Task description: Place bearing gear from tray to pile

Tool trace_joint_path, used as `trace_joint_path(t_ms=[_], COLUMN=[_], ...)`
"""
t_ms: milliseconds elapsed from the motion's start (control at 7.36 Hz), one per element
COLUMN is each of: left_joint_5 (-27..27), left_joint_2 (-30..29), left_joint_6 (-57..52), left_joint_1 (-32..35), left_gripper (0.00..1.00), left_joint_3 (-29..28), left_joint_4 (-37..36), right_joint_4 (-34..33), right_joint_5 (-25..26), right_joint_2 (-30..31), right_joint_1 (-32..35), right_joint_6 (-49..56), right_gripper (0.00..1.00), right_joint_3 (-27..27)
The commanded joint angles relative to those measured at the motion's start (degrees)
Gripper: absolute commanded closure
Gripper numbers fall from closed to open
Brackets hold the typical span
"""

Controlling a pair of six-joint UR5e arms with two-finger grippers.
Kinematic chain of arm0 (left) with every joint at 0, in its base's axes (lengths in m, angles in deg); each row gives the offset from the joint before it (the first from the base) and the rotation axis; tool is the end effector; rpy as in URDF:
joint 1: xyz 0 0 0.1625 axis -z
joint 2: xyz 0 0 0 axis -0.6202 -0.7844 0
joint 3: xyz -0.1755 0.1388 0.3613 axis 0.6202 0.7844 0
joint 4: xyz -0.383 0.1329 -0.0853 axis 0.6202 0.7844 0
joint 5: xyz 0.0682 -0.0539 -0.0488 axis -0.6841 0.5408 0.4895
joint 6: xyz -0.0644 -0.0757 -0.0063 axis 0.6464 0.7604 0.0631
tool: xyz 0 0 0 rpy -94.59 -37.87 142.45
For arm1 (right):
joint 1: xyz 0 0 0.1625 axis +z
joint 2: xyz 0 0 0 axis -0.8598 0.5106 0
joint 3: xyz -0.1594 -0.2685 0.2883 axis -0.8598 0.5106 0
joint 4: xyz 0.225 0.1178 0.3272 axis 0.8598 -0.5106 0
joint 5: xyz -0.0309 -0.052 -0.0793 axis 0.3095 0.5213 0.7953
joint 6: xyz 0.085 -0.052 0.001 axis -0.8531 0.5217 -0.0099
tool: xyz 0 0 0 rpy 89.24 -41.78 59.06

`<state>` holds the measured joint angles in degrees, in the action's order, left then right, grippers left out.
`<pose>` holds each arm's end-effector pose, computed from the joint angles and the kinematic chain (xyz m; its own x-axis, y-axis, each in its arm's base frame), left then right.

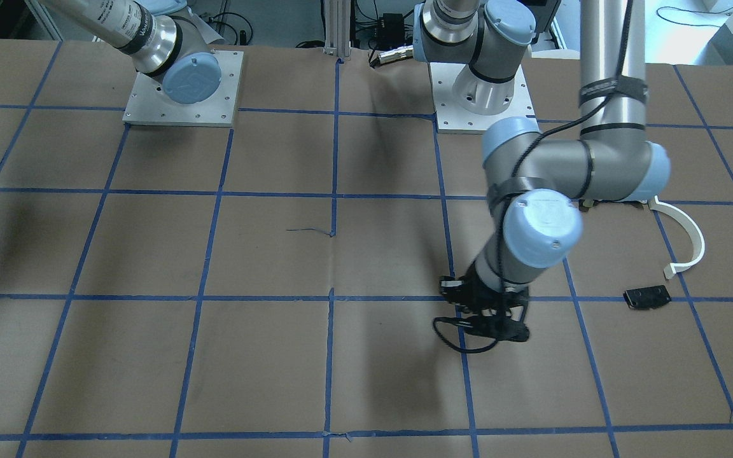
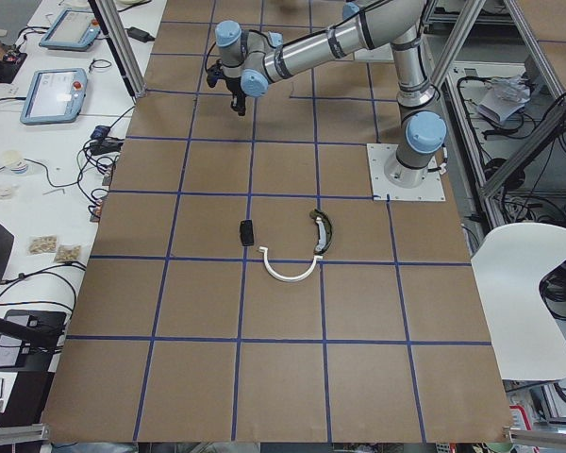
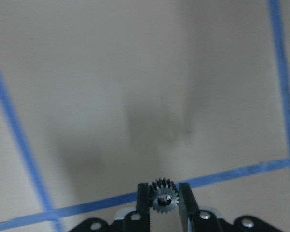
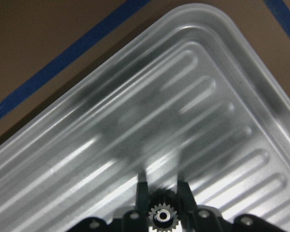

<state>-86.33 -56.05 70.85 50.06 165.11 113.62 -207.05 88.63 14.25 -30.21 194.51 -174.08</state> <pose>-0.1152 -0.6149 0.2557 -0.9878 0.1557 0.0049 0.1556 0.9852 0.0718 -0.4901 -0.4298 0.1776 -0.5787 -0.8126 -0.0687 -0.8091 0.5827 -0.0770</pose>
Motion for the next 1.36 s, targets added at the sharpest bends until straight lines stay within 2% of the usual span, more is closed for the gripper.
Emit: trace_joint_path(t_ms=[0, 136, 272, 408, 544, 816, 1087, 1223], left_joint_5=[-4.69, -4.7, -4.61, -4.61, -4.7, -4.53, -8.11, -7.96], left_joint_2=[2.56, 3.53, 3.8, 3.71, 3.71, 2.41, 0.56, -0.06], left_joint_6=[-14.79, -20.15, -27.86, -34.9, -39.58, -41.92, -41.31, -41.13], left_joint_1=[-12.75, -18.12, -26.17, -34.09, -38.34, -41.36, -41.64, -41.64], left_gripper=[1.0, 1.0, 1.0, 1.0, 1.0, 1.0, 1.0, 1.0], left_joint_3=[1.91, 4.27, 5.95, 7.01, 7.02, 7.11, 7.19, 7.11], left_joint_4=[2.45, 2.45, 2.02, 1.93, 2.01, 2.01, 1.66, 1.66], right_joint_4=[0.51, 0.94, 1.99, 6.09, 11.44, 20.5, 30.17, 32.74], right_joint_5=[0.28, 0.2, 0.02, 0.02, -0.07, 0.72, 0.81, 0.81], right_joint_2=[0.33, 1.38, 4.43, 7.77, 12.07, 21.03, 29.39, 31.86], right_joint_1=[0.0, 0.0, 0.26, 0.61, 2.18, 9.02, 18.41, 24.03], right_joint_6=[-0.01, -0.45, -0.71, -4.02, -9.97, -20.07, -36.49, -45.36], right_gripper=[1.0, 1.0, 1.0, 1.0, 1.0, 0.99, 0.98, 0.96], right_joint_3=[0.1, 0.27, 0.19, 0.36, 0.45, 0.63, 0.54, 0.54])
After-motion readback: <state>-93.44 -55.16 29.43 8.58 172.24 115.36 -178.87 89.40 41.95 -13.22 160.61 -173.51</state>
